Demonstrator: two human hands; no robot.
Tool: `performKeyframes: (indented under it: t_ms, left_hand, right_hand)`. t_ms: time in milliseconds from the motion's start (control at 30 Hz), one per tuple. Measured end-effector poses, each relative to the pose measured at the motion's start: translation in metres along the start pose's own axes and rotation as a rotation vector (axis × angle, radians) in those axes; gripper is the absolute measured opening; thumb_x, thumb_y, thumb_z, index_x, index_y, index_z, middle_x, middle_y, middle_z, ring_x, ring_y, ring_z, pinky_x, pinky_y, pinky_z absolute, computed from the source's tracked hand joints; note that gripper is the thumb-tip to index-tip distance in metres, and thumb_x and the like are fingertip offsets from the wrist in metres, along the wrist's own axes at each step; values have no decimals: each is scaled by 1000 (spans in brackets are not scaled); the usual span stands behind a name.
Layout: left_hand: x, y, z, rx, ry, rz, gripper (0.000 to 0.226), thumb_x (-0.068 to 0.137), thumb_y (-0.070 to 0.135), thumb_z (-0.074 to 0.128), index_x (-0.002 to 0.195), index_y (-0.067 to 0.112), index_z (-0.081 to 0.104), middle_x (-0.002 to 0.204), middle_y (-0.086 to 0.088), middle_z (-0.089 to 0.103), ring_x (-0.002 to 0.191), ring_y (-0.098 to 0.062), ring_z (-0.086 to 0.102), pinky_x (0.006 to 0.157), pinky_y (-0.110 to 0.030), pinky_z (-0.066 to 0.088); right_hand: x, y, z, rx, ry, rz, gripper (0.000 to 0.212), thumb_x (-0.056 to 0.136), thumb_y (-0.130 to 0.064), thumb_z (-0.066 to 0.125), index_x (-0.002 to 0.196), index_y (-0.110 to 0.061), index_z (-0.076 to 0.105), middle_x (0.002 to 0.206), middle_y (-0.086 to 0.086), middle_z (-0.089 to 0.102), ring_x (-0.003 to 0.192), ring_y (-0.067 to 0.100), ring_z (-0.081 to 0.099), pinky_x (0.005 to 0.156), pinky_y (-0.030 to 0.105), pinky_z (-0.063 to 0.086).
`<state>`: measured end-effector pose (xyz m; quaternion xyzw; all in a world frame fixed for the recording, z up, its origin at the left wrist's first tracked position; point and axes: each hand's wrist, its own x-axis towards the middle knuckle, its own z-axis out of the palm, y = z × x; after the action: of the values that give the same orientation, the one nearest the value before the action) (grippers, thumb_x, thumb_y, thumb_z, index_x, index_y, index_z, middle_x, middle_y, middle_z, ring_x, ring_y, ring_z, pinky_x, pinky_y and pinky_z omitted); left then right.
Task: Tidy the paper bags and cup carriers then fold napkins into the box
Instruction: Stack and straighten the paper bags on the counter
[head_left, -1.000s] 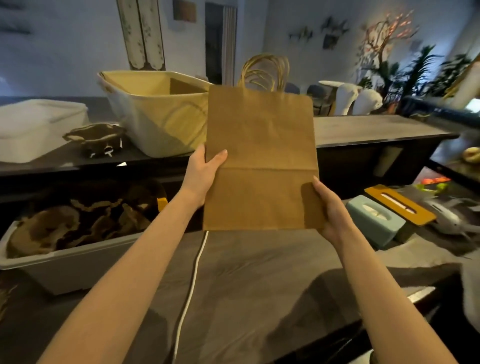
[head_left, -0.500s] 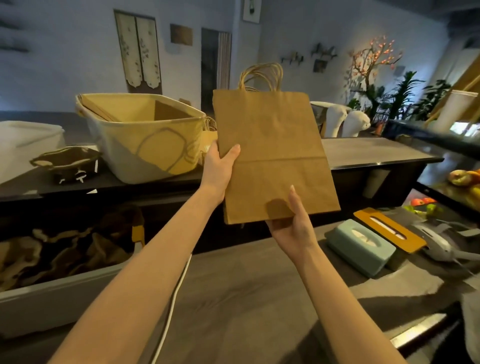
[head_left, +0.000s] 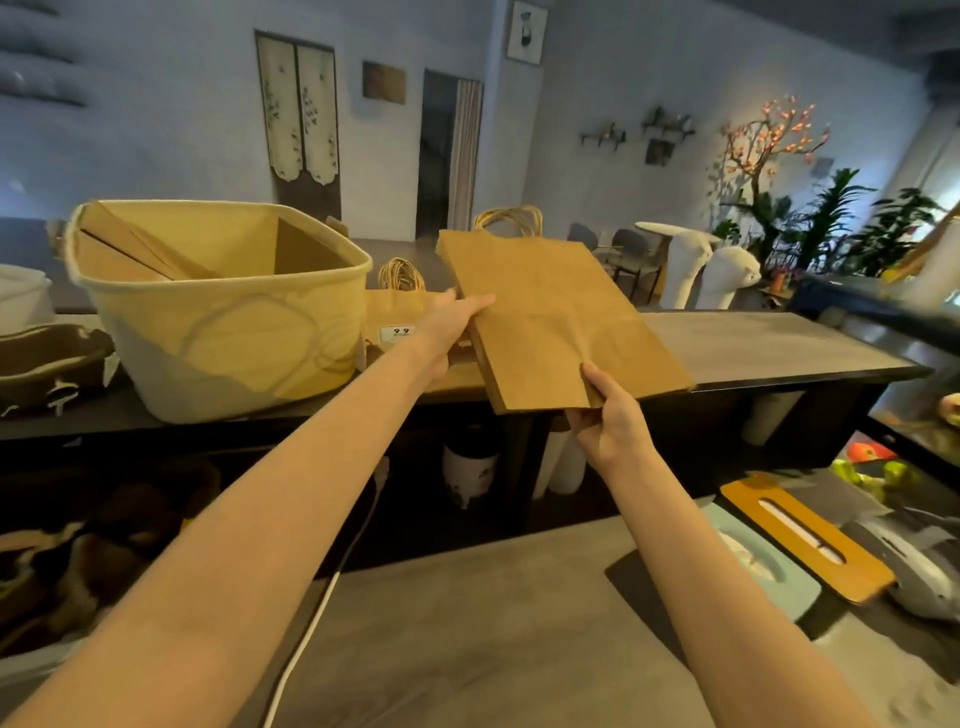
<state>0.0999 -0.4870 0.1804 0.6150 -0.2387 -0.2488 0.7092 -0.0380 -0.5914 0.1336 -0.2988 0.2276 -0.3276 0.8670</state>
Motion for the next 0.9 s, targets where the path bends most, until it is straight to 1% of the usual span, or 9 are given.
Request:
performKeyframes:
  t_ms: [133, 267, 367, 467, 600, 667, 767, 833, 900]
  left_hand:
    - [32, 4, 2, 4, 17, -80, 8, 95, 17, 50, 102, 13, 52, 97, -5, 58, 85, -17, 57, 70, -29, 51]
    - [59, -1, 2, -13, 8, -86, 28, 95, 11, 47, 123, 4, 51, 98, -7, 65, 83, -16, 65, 61, -25, 54]
    - [73, -8, 5, -27, 3, -132, 33, 97, 14, 44, 128, 4, 45, 112, -13, 62, 96, -22, 63, 71, -29, 54]
    - [80, -12, 7, -26, -5, -213, 38, 98, 21, 44, 132, 7, 38, 109, -12, 56, 94, -22, 57, 75, -31, 50]
    - [95, -16, 16, 44, 2, -223, 48, 96, 23, 48, 139, 11, 31, 142, -11, 37, 127, -27, 37, 105, -37, 34]
    - [96, -18, 22, 114, 15, -222, 54, 94, 21, 51, 142, 10, 28, 152, -9, 25, 140, -27, 21, 115, -41, 21]
    - [96, -19, 27, 123, 5, -246, 58, 92, 22, 54, 143, 11, 28, 154, -9, 22, 141, -28, 18, 116, -43, 18]
    - [95, -20, 28, 155, 8, -256, 59, 93, 22, 52, 144, 11, 26, 155, -8, 19, 142, -28, 15, 116, -42, 16]
    - [94, -22, 30, 213, 21, -247, 57, 95, 19, 49, 145, 10, 24, 155, -9, 18, 143, -27, 14, 115, -41, 16]
  right_hand:
    - [38, -7, 8, 38, 37, 49, 26, 89, -2, 58, 114, -6, 51, 109, 14, 61, 85, 25, 64, 49, 29, 57]
    - [74, -12, 13, 23, 103, 47, 39, 89, -1, 59, 126, -6, 48, 102, 13, 61, 82, 25, 63, 46, 30, 56]
    - [95, -15, 12, -31, 147, 80, 42, 87, 0, 61, 127, -7, 49, 106, 13, 61, 82, 26, 63, 48, 34, 56]
    - [106, -17, 15, -116, 188, 132, 40, 85, 0, 63, 123, -6, 51, 115, 15, 61, 88, 29, 64, 52, 36, 55]
    - [114, -21, 24, -162, 254, 190, 40, 84, -1, 65, 121, -6, 51, 117, 14, 59, 107, 32, 61, 68, 40, 56]
    - [116, -20, 25, -189, 287, 197, 44, 84, -6, 68, 124, -8, 50, 116, 14, 60, 103, 31, 62, 61, 41, 56]
    - [115, -23, 25, -222, 312, 193, 52, 86, -12, 67, 132, -12, 45, 122, 14, 56, 97, 32, 61, 50, 44, 55]
    - [109, -28, 24, -220, 282, 215, 52, 91, -13, 61, 138, -10, 38, 131, 16, 49, 109, 33, 57, 68, 42, 56]
    - [101, -35, 21, -229, 220, 242, 56, 94, -13, 54, 144, -8, 28, 142, 17, 40, 126, 34, 46, 98, 43, 47]
